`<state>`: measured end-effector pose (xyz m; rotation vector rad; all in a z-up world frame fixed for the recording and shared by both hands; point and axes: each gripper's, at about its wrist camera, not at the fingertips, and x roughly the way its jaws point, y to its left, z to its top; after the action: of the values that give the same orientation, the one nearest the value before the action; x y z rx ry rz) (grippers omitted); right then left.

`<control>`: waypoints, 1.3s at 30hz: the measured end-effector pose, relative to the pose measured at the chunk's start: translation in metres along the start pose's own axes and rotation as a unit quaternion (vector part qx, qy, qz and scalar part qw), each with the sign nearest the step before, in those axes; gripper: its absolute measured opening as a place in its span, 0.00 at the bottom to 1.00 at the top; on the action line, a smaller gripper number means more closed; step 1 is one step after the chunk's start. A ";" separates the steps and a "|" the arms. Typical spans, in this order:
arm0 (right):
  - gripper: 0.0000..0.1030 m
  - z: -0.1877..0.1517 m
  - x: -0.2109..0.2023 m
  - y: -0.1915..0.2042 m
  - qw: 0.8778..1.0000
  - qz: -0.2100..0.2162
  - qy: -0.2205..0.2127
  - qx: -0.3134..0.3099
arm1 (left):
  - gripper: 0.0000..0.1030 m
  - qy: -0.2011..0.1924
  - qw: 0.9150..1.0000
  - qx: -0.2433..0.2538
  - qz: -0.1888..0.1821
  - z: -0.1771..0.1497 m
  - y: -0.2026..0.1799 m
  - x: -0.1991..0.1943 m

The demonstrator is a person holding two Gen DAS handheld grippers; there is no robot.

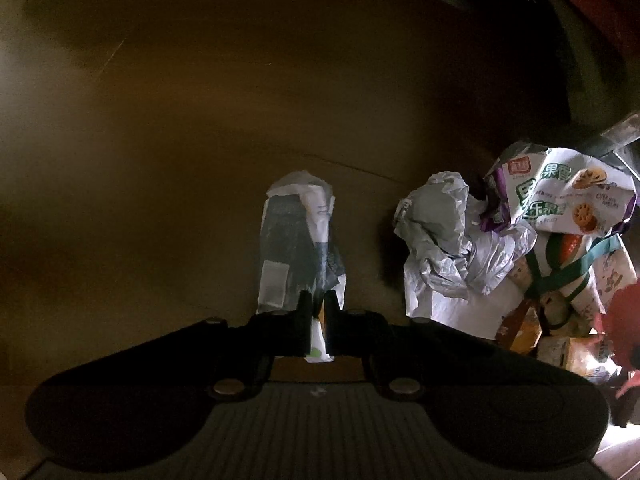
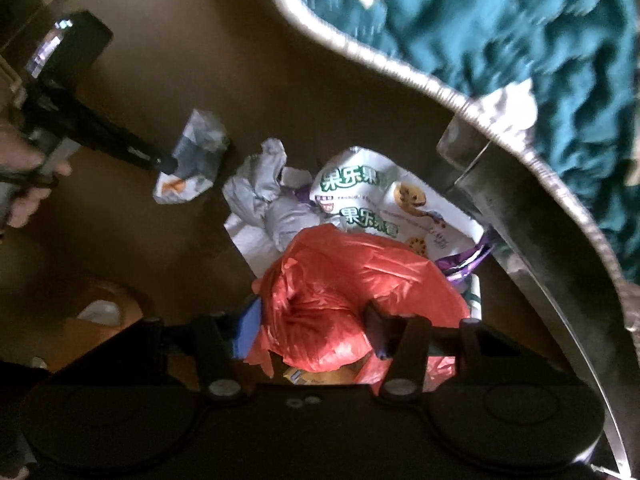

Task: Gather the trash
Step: 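Close the left tool on the white plastic bag while the right tool grasps the red bag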

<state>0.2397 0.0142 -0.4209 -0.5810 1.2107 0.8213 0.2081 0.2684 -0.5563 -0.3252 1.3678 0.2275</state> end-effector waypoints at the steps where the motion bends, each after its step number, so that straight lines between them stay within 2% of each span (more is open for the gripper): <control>1: 0.51 0.000 -0.004 0.000 1.000 0.004 -0.001 0.002 | 0.05 0.001 1.000 -0.004 0.003 -0.004 -0.002 -0.001; 3: 0.51 0.001 -0.008 0.000 1.000 0.007 -0.001 0.003 | 0.06 -0.003 1.000 -0.013 -0.009 -0.002 0.000 -0.006; 5: 0.51 0.001 -0.009 0.002 1.000 0.009 0.003 0.004 | 0.12 0.000 1.000 -0.015 -0.004 0.001 0.001 -0.009; 7: 0.51 0.002 -0.006 0.005 1.000 0.013 0.006 0.004 | 0.29 0.003 1.000 -0.007 0.004 0.005 0.001 -0.011; 8: 0.51 0.002 -0.008 0.006 1.000 0.014 0.006 0.002 | 0.34 0.001 1.000 -0.006 0.005 0.006 0.002 -0.009; 10: 0.52 0.002 -0.008 0.007 1.000 0.016 0.004 -0.003 | 0.62 -0.002 1.000 -0.014 0.010 0.011 0.004 -0.005; 12: 0.52 0.004 -0.007 0.005 1.000 0.020 0.003 0.002 | 0.67 -0.007 0.999 -0.032 0.017 0.018 0.006 0.001; 16: 0.52 0.005 -0.007 0.000 1.000 0.023 0.005 0.021 | 0.63 0.009 0.998 -0.036 0.045 0.029 0.004 0.026; 17: 0.52 0.005 -0.007 -0.001 0.999 0.024 0.006 0.026 | 0.58 0.010 0.998 -0.034 0.045 0.029 0.005 0.028; 18: 0.52 0.005 -0.008 -0.002 0.999 0.026 0.006 0.029 | 0.41 0.013 0.998 -0.033 0.042 0.030 0.005 0.032; 19: 0.52 0.006 -0.008 -0.003 0.999 0.027 0.005 0.032 | 0.32 0.019 0.998 -0.034 0.039 0.030 0.006 0.035; 21: 0.52 0.007 -0.011 -0.002 0.999 0.030 0.005 0.034 | 0.29 0.017 0.999 -0.040 0.031 0.029 0.010 0.038; 24: 0.52 0.009 -0.014 -0.002 0.999 0.032 0.001 0.032 | 0.15 0.013 0.998 -0.047 0.027 0.029 0.016 0.034; 27: 0.52 0.011 -0.025 0.002 0.999 0.029 -0.006 0.032 | 0.11 0.006 0.998 -0.055 0.027 0.027 0.021 0.023; 33: 0.52 0.009 -0.071 0.011 0.999 0.017 -0.025 0.032 | 0.09 -0.029 0.997 -0.068 0.028 0.010 0.025 -0.032; 39: 0.51 0.004 -0.148 0.014 0.997 -0.007 -0.060 0.040 | 0.10 -0.101 0.993 -0.052 0.019 0.012 0.021 -0.130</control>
<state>0.2114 -0.0095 -0.2768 -0.4691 1.1222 0.7813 0.1868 0.2964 -0.4290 -0.3521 1.1645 0.3548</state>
